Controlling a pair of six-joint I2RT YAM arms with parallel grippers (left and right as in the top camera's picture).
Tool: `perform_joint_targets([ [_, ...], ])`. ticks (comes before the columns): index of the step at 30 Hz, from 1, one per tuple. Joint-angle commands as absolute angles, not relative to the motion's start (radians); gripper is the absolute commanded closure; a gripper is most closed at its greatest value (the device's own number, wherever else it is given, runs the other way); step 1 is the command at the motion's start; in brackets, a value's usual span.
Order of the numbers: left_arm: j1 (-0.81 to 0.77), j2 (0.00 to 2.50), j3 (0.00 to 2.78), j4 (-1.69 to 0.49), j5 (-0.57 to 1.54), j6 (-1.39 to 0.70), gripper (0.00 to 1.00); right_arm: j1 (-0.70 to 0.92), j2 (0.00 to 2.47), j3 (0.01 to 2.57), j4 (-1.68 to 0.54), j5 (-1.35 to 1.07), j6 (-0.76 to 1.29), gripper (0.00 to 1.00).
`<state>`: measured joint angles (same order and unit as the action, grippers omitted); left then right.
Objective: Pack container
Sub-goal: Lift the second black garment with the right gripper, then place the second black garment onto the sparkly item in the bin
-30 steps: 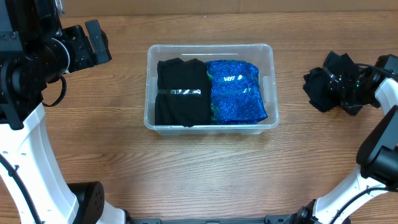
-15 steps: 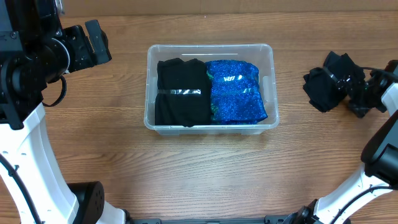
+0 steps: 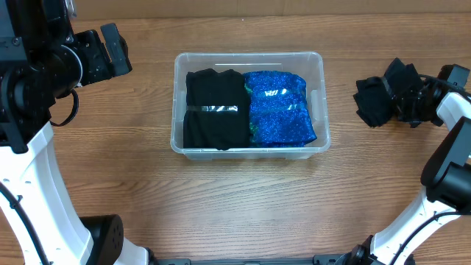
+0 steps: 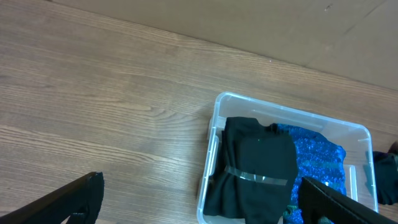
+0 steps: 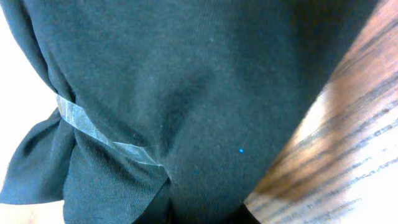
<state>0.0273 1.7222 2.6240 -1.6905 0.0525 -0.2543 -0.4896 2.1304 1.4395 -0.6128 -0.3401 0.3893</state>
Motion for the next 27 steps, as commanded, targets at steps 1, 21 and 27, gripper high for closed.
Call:
perform_joint_targets([
  [1, 0.033, 1.721, 2.622, -1.689, 0.052, -0.239, 0.0, -0.49, 2.128, 1.441, -0.715, -0.289, 0.389, 0.89],
  [21, 0.033, 1.721, 2.622, -1.689, 0.052, -0.239, 0.0, 0.039, 1.347, 1.455, -0.929, -0.63, 0.23, 0.96],
  [27, 0.033, 1.721, 2.622, -1.689, 0.052, -0.239, 0.0, 0.276, 1.412, 1.409, -0.831, -0.603, 0.095, 0.96],
])
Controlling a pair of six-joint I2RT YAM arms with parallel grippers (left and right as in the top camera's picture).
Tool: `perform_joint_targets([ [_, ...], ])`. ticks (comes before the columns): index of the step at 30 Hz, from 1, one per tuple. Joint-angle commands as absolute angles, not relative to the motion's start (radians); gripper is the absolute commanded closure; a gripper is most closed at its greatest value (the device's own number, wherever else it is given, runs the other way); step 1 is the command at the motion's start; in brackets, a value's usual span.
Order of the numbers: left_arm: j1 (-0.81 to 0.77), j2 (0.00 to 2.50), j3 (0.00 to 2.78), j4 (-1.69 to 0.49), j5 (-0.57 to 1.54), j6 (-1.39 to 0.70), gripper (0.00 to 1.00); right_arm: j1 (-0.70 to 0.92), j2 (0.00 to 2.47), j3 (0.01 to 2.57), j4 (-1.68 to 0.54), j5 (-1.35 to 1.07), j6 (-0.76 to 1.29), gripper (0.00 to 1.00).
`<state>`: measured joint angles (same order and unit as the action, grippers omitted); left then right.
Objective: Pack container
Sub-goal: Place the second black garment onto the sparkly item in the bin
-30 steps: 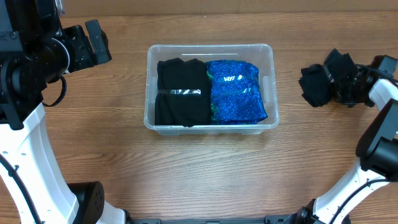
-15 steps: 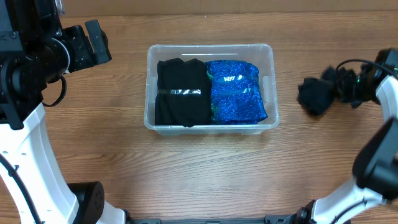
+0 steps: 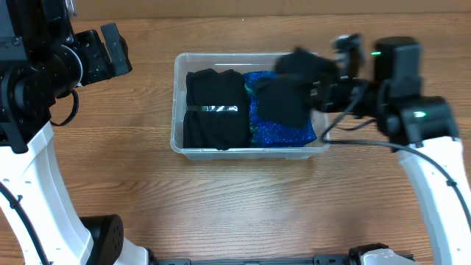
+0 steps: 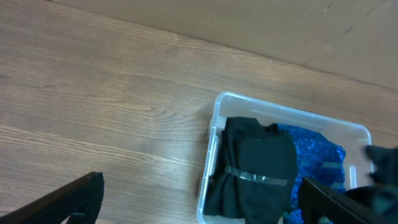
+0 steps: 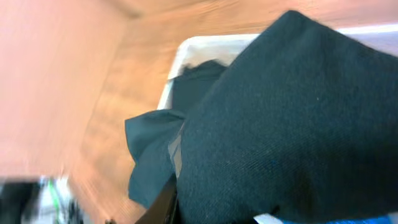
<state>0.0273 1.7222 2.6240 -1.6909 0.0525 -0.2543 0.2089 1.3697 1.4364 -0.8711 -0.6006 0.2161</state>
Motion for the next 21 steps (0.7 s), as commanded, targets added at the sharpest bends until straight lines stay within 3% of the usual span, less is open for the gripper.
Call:
perform_joint_targets([
  [1, 0.033, 1.721, 2.622, -1.689, 0.052, -0.239, 0.0, 0.294, 1.435, 1.408, -0.833, -0.585, 0.075, 0.96],
  [6, 0.033, 1.721, 2.622, -1.689, 0.052, -0.239, 0.0, 0.319, 1.601, 1.407, -0.932, -0.395, 0.014, 0.96],
  [7, 0.033, 1.721, 2.622, -1.689, 0.052, -0.239, 0.0, 0.316, 1.634, 1.407, -0.949, -0.356, -0.002, 0.86],
  [8, 0.033, 1.721, 2.622, -1.689, 0.052, -0.239, 0.0, 0.311, 1.673, 1.407, -0.968, -0.303, -0.008, 0.56],
  [9, 0.033, 1.721, 2.622, -1.689, 0.052, -0.239, 0.0, 0.307, 1.702, 1.407, -0.984, -0.258, -0.007, 0.41],
  [14, 0.033, 1.721, 2.622, -1.689, 0.052, -0.239, 0.0, 0.302, 1.716, 1.435, -1.058, -0.022, 0.063, 0.34],
  [17, 0.033, 1.721, 2.622, -1.689, 0.052, -0.239, 0.0, 0.307, 1.668, 1.523, -1.122, 0.003, 0.084, 0.33],
  [18, 0.033, 1.721, 2.622, -1.689, 0.052, -0.239, 0.0, 0.311, 1.651, 1.552, -1.137, 0.003, 0.088, 0.25],
  [19, 0.033, 1.721, 2.622, -1.689, 0.052, -0.239, 0.0, 0.315, 1.635, 1.578, -1.147, 0.003, 0.106, 0.23],
  [21, 0.033, 1.721, 2.622, -1.689, 0.052, -0.239, 0.0, 0.321, 1.602, 1.618, -1.143, -0.002, 0.157, 0.23],
])
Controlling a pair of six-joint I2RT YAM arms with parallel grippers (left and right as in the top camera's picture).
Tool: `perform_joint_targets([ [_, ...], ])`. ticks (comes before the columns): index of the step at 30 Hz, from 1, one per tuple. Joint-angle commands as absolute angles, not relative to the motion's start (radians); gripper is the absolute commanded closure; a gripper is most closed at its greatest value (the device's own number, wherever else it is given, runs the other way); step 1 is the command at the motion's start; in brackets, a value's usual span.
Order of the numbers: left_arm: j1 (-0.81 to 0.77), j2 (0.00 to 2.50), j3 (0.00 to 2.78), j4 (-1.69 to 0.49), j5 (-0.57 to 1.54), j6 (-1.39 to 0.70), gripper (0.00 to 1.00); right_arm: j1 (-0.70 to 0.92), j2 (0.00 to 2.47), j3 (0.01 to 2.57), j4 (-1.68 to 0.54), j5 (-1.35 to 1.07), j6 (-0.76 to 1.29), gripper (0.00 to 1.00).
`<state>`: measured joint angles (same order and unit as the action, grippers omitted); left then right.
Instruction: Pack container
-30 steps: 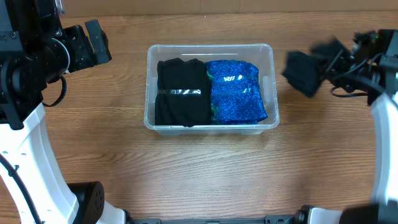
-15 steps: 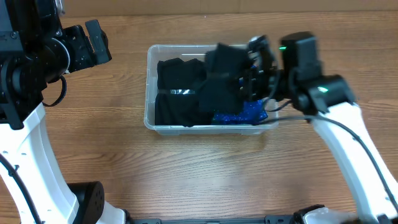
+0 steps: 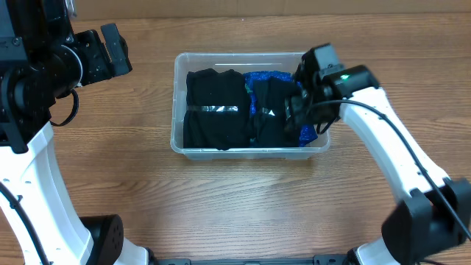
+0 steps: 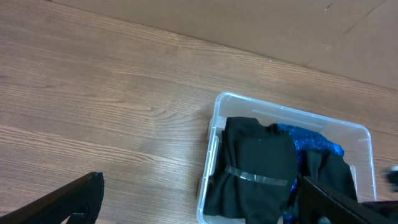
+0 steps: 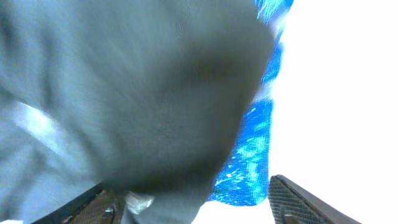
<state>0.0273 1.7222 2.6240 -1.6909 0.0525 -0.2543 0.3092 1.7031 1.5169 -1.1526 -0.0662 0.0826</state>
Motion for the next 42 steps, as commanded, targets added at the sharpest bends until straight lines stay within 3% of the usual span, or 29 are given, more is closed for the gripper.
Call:
perform_joint_targets([
  [1, 0.033, 1.721, 2.622, -1.689, 0.052, -0.239, 0.0, 0.326, 1.59, 1.621, -1.126, -0.002, 0.175, 0.28],
  [11, 0.033, 1.721, 2.622, -1.689, 0.052, -0.239, 0.0, 0.398, 1.699, 1.525, -0.957, -0.054, 0.335, 0.86],
  [19, 0.033, 1.721, 2.622, -1.689, 0.052, -0.239, 0.0, 0.424, 1.933, 1.477, -0.897, -0.099, 0.313, 0.87],
  [20, 0.033, 1.721, 2.622, -1.689, 0.052, -0.239, 0.0, 0.424, 1.937, 1.477, -0.898, -0.099, 0.282, 0.85],
  [26, 0.033, 1.721, 2.622, -1.689, 0.052, -0.239, 0.0, 0.427, 1.838, 1.536, -0.97, -0.099, 0.228, 0.38],
  [29, 0.033, 1.721, 2.622, -1.689, 0.052, -0.239, 0.0, 0.428, 1.725, 1.569, -1.014, -0.099, 0.228, 0.0],
  [38, 0.033, 1.721, 2.622, -1.689, 0.052, -0.239, 0.0, 0.428, 1.372, 1.573, -1.106, -0.094, 0.231, 0.0],
  [42, 0.033, 1.721, 2.622, -1.689, 0.052, -0.239, 0.0, 0.408, 1.274, 1.573, -1.131, 0.031, 0.228, 0.0],
])
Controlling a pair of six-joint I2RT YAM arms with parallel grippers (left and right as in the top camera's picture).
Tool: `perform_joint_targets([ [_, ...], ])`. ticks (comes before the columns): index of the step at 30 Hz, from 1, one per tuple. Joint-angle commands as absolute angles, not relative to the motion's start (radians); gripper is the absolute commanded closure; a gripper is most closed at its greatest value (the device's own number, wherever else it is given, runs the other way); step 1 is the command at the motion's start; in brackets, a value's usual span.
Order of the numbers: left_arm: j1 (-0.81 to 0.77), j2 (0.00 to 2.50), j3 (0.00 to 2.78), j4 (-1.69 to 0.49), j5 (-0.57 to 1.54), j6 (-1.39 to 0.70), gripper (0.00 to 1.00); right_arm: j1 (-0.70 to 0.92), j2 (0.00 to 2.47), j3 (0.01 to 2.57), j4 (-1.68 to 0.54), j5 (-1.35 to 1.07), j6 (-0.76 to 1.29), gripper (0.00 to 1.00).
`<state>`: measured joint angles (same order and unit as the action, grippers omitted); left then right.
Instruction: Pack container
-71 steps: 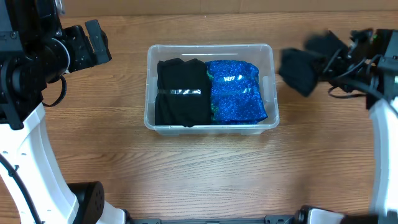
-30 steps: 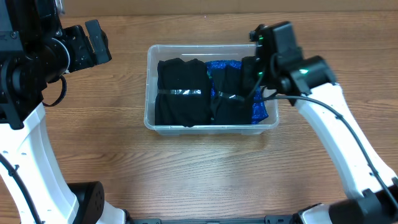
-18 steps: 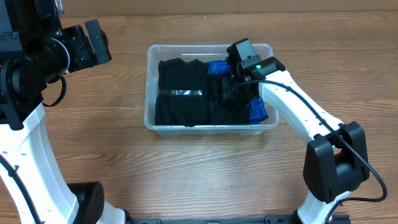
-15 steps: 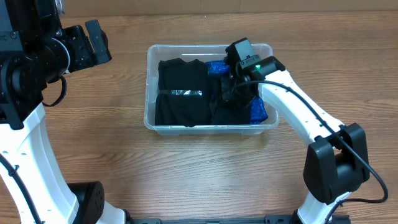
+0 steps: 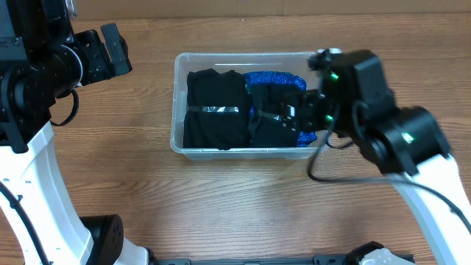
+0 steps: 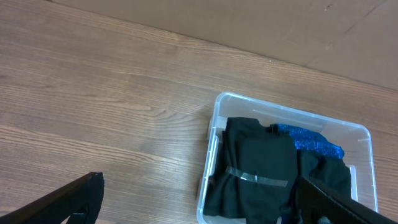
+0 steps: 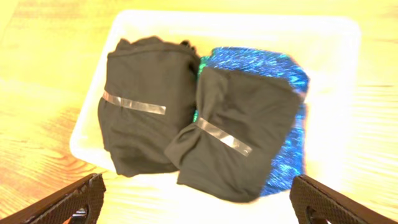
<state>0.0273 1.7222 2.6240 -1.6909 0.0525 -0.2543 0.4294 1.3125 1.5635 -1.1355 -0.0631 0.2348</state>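
The clear plastic container (image 5: 249,54) holds a black taped bundle (image 5: 215,109) on its left and a blue sparkly bundle (image 5: 276,79) on its right. A second black taped bundle (image 5: 274,124) lies on top of the blue one. My right gripper (image 5: 309,110) hangs open above the container's right side, holding nothing. In the right wrist view the second black bundle (image 7: 239,134) lies across the blue bundle (image 7: 264,59), beside the first black bundle (image 7: 146,99), all well past the gripper (image 7: 202,211). My left gripper (image 5: 110,48) stays open at the far left, away from the container (image 6: 292,115).
Wooden tabletop (image 5: 235,206) surrounds the container. The left arm's white links (image 5: 29,184) run down the left edge and the right arm (image 5: 419,147) stands at the right. A plain wall edge (image 6: 249,25) borders the table's far side.
My right gripper was low in the container, pressed close to the black bundle. Now it is higher and open, and the bundle lies on the blue one. The left arm has not moved.
My right gripper first held the black bundle on the table at the far right. Then the bundle hung over the container's right half. Then it was down on the blue bundle, where it now lies alone, the gripper above it.
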Motion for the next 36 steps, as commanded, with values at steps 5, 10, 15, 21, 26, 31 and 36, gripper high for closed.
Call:
perform_joint_targets([
  [5, 0.033, 1.721, 2.622, -1.689, 0.052, -0.239, 0.0, 0.35, 1.117, 1.573, -1.074, 0.178, 0.228, 0.0],
  [10, 0.033, 1.721, 2.622, -1.689, 0.052, -0.239, 0.0, 0.307, 0.958, 1.572, -1.102, 0.279, 0.217, 0.0],
  [15, 0.033, 1.721, 2.622, -1.689, 0.052, -0.239, 0.0, 0.285, 0.847, 1.556, -1.113, 0.268, 0.096, 0.0],
  [21, 0.033, 1.721, 2.622, -1.689, 0.052, -0.239, 0.0, 0.149, 0.682, 1.305, -1.029, 0.155, 0.097, 0.0],
  [26, 0.033, 1.721, 2.622, -1.689, 0.052, -0.239, 0.0, 0.099, 0.514, 0.968, -0.849, 0.056, 0.108, 0.0],
  [31, 0.033, 1.721, 2.622, -1.689, 0.052, -0.239, 0.0, 0.099, 0.347, 0.671, -0.724, -0.01, 0.108, 0.0],
  [36, 0.033, 1.721, 2.622, -1.689, 0.052, -0.239, 0.0, 0.099, 0.2, 0.451, -0.675, -0.041, 0.108, 0.0],
])
